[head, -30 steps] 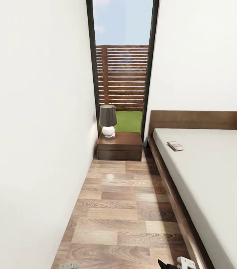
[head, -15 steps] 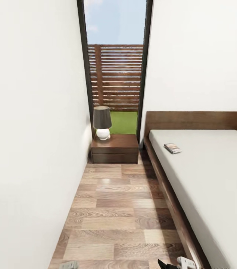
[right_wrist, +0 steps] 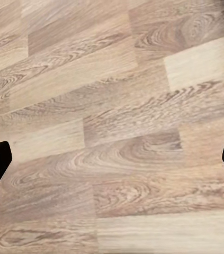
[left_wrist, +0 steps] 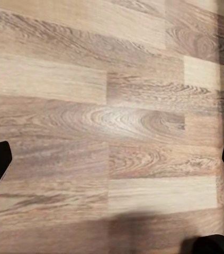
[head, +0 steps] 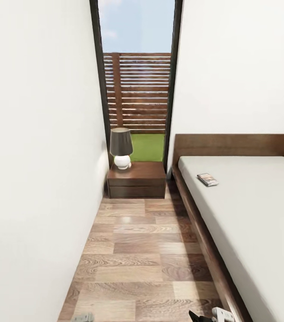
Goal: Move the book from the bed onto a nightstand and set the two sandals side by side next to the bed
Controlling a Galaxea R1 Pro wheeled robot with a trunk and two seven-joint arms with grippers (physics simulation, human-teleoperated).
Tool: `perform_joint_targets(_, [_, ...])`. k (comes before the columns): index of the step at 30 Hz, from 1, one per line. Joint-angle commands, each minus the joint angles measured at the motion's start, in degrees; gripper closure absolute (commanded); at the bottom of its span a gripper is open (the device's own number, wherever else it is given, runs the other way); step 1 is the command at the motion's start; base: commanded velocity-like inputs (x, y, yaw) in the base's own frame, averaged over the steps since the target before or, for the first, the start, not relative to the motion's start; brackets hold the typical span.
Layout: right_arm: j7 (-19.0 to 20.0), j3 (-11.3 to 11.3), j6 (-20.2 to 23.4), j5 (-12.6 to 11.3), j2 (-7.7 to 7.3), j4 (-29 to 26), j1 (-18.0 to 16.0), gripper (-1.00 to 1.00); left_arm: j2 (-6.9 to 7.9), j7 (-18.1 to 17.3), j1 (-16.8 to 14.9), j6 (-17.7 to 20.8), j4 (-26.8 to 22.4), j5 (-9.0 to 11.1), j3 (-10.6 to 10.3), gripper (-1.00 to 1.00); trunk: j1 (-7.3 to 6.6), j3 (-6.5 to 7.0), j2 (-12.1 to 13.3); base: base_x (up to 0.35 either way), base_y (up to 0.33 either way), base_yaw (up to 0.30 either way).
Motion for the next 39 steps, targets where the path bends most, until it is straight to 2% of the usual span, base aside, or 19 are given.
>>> perform_joint_targets(1, [0.40, 0.48, -0.27, -0.57, 0.03, 0.25, -0.10, -1.00, 0.02, -0.17, -0.05, -0.21, 0.07, -0.26, 0.30, -1.00, 0.03, -0.06, -0.03, 0.318, 0.000, 0.000])
perform_joint_targets(39, [0.40, 0.46, -0.28, -0.56, 0.02, 0.25, -0.09, -1.00, 0.03, -0.17, -0.02, -0.20, 0.07, -0.26, 0.30, -1.00, 0.03, -0.06, -0.03, 0.328, 0.000, 0.000])
